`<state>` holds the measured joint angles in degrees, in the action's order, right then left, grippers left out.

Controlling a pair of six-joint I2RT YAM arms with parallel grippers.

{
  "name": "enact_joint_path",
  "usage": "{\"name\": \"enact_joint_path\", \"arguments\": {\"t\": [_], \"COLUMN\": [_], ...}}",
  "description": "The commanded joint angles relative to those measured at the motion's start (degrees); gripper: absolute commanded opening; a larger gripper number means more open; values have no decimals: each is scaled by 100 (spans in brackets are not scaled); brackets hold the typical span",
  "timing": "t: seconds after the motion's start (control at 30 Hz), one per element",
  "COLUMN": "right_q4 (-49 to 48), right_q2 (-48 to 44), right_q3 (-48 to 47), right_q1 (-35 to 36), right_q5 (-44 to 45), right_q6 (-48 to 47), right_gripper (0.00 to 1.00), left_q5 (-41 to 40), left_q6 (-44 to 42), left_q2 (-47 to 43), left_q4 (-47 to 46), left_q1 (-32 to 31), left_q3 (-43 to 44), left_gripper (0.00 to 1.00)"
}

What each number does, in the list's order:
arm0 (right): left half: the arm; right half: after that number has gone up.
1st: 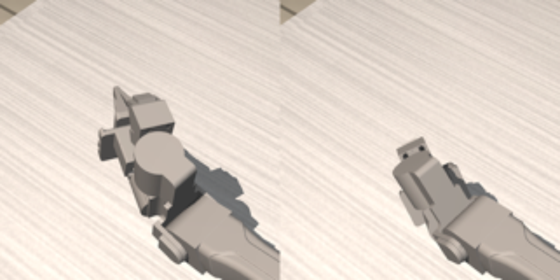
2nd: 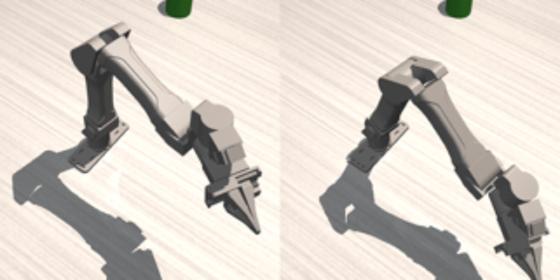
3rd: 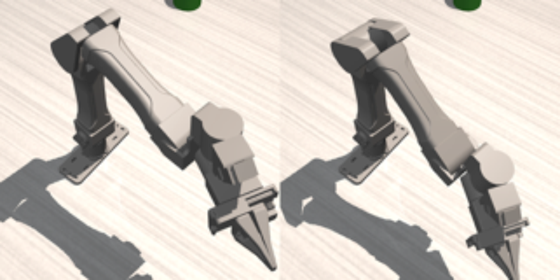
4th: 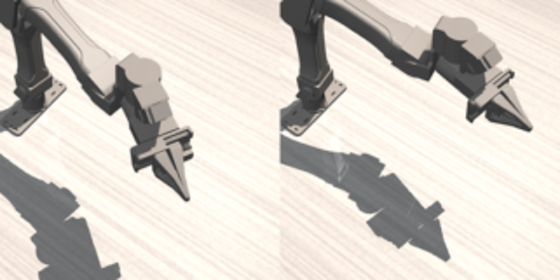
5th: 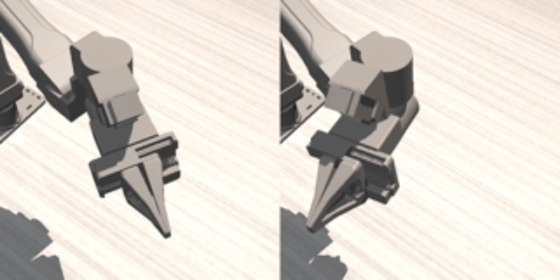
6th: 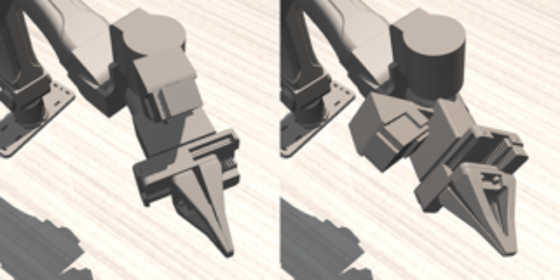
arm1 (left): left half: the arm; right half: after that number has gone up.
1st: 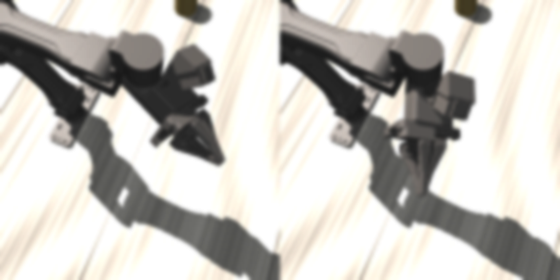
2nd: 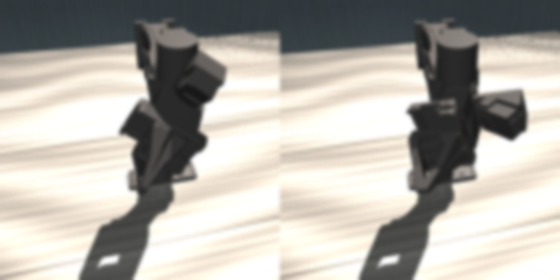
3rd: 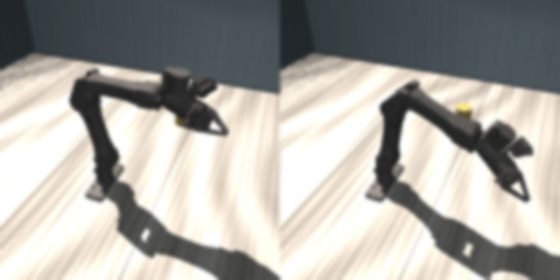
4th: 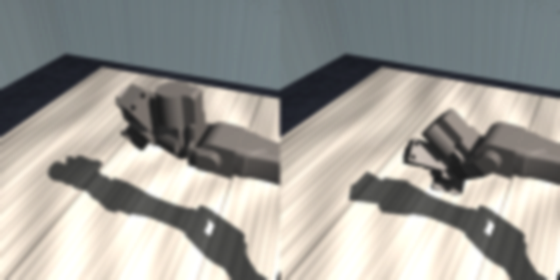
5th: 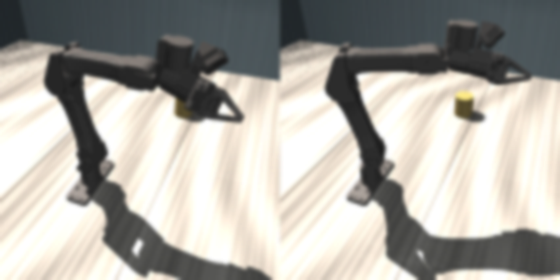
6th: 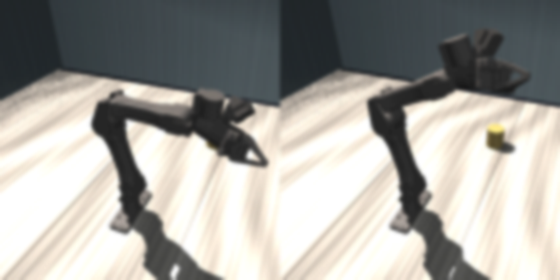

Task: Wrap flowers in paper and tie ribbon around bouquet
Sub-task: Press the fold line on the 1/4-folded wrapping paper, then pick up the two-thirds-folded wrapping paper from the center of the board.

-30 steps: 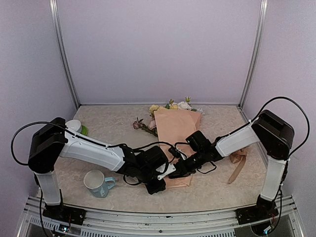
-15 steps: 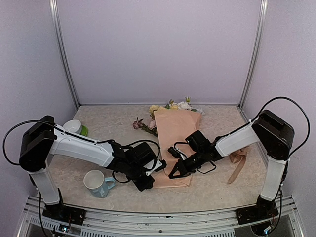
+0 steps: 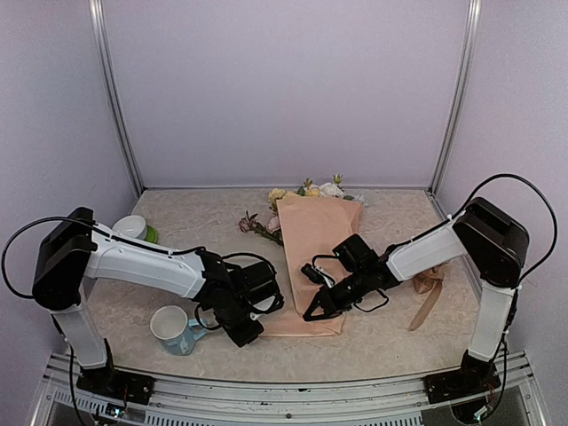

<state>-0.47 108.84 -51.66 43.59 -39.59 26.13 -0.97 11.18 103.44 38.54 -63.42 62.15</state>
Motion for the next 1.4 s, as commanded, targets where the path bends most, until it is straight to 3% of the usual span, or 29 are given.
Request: {"name": "enact_joint_path", "arguments": {"t": [0.0, 0.23, 0.33, 0.5, 0.77, 1.1, 1.2, 1.37], "right_q4": [566, 588, 553, 545, 760, 852, 863, 873], "right_q2": [163, 125, 125, 148, 153, 76, 114, 135], "right_q3": [95, 110, 113, 69, -18, -145, -151, -142], "right_q1": [-81, -79, -79, -79, -70, -70, -72, -75], "right_q5": [752, 783, 783, 747, 889, 898, 862, 883], "right_q6": [-152, -152, -131, -55, -30, 99, 86, 70], "right_gripper": [0, 0, 0, 0, 0, 0, 0, 0], "left_q5": [-373, 156, 534, 82, -785, -2610, -3288, -3953], "left_q6": [98, 67, -396, -1394, -1675, -1713, -1747, -1705], "left_q2": [-141, -1191, -1234, -811, -77, 602, 750, 609], "left_q4": [575, -875, -1328, -1394, -1423, -671, -534, -719], "left_q1": [93, 578, 265, -487, -578, -1145, -1301, -1388], "left_q3": [-12, -63, -91, -178, -109, 169, 195, 201], "left_gripper": [8, 18, 25, 42, 46, 45, 37, 15]}}
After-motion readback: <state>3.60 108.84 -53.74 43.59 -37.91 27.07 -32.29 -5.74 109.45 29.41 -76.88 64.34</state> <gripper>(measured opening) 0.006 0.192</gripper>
